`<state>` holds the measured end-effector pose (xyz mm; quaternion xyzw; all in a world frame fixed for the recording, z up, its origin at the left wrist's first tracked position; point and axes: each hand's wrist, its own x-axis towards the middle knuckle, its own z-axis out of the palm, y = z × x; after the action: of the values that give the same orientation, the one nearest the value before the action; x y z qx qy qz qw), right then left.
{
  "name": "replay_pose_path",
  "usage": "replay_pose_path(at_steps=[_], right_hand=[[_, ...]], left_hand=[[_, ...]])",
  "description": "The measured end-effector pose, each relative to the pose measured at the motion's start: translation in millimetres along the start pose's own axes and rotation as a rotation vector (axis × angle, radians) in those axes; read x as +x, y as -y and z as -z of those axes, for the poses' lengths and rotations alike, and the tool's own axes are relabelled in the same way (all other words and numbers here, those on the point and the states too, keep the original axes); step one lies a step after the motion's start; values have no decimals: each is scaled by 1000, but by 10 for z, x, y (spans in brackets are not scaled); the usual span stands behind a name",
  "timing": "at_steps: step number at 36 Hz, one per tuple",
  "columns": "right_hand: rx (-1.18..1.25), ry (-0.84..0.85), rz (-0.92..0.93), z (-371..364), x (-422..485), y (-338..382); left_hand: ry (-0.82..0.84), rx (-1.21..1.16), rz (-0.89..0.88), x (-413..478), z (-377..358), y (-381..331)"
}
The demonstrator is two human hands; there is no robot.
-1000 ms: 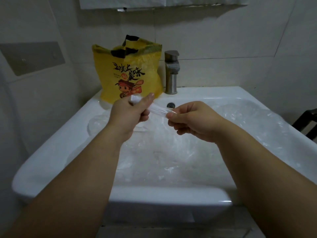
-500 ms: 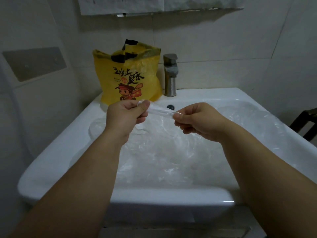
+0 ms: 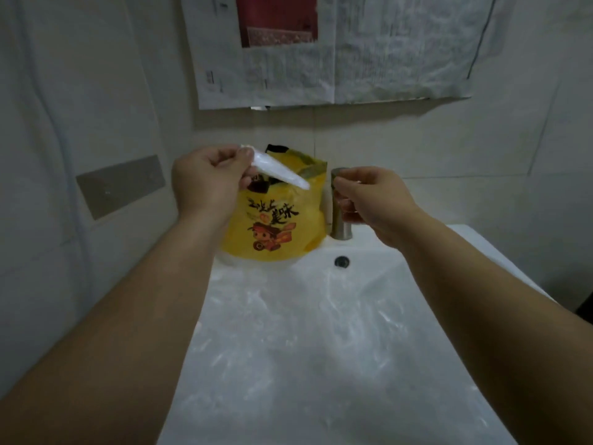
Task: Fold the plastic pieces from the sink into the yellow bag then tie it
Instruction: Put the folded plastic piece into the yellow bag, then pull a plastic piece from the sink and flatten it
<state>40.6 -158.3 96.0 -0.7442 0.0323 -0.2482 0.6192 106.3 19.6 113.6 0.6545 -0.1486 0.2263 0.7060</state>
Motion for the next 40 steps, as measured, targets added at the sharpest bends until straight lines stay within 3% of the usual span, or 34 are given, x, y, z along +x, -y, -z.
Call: replay_pose_path(at_steps=[9, 11, 14, 16, 24, 28, 31, 33, 36, 40], right_hand=[[-55, -8, 41, -147, 419, 11], [-65, -10, 41, -164, 477, -23], [-87, -8, 31, -187, 513, -79], [-97, -7, 20, -187, 517, -116], [-123, -16, -13, -181, 329, -205], [-130, 11, -23, -176, 84, -268], [-159, 55, -48, -157, -143, -368], [-175, 93, -71, -135, -269, -440], [-246, 151, -120, -131, -471, -597], [-354, 190, -174, -140, -665, -859]], left_hand=[[-13, 384, -250, 512, -145, -45], [119, 525, -247, 582, -248, -22], [468, 1137, -77, 671, -385, 80], [533, 1292, -3, 687, -429, 109], [214, 748, -234, 416, -192, 14], [202, 554, -323, 56, -78, 29], [223, 545, -368, -236, -34, 176], [285, 556, -290, -411, -45, 312], [548, 607, -52, -693, -46, 543], [1038, 1080, 167, -970, -6, 788]])
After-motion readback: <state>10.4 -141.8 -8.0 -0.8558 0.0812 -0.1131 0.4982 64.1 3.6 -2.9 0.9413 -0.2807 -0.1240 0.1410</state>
